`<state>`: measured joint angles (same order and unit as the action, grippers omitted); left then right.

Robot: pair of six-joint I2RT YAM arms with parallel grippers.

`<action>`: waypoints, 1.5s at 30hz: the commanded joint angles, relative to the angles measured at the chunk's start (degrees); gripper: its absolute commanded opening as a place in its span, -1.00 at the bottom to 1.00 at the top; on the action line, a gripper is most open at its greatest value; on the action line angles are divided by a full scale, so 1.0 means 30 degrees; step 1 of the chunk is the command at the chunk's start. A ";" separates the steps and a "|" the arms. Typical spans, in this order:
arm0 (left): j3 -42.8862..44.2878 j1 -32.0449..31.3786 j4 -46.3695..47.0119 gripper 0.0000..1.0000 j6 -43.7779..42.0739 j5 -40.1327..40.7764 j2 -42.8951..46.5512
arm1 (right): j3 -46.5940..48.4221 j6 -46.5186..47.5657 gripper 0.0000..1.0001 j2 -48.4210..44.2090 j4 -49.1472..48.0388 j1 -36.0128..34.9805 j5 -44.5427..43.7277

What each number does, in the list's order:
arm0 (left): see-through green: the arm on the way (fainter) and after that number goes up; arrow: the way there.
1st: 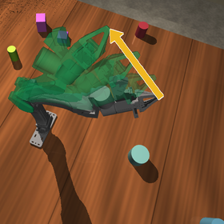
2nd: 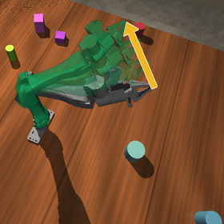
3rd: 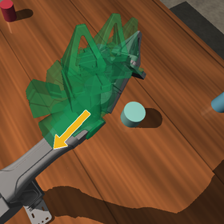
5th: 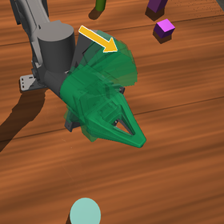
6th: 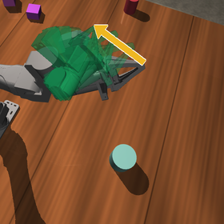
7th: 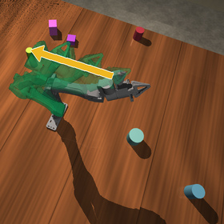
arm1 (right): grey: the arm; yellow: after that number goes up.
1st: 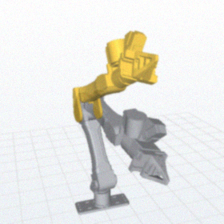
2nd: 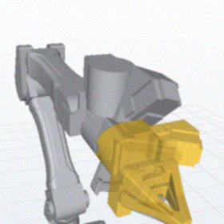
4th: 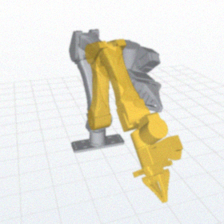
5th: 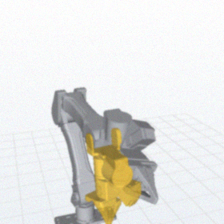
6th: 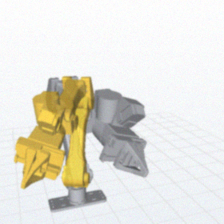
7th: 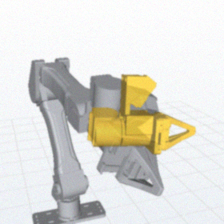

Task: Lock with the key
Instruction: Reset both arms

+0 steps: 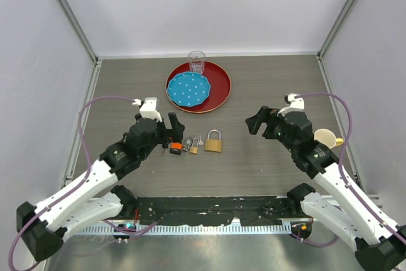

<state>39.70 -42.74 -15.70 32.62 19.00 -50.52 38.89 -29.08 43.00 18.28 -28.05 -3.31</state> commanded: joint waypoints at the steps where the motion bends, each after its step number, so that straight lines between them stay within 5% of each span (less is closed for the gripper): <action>1: -0.0578 0.0038 -0.1820 0.99 0.0345 0.2364 0.2624 | 0.0805 0.0582 0.91 -0.1877 0.1521 -0.0053 -0.4342; 17: -0.1486 0.0038 -0.3643 0.99 0.0846 0.2454 0.5210 | -0.0425 0.0699 0.91 -0.5575 0.1874 -0.0024 -0.6455; 45: -0.2863 0.0038 -0.0186 1.00 0.1958 0.1195 0.3014 | -0.1540 -0.1790 0.90 -0.1417 0.0996 -0.0024 -0.6572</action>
<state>31.05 -42.72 -20.84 37.10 23.24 -41.01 33.85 -31.75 36.45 24.75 -28.05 -21.39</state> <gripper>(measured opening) 0.996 0.952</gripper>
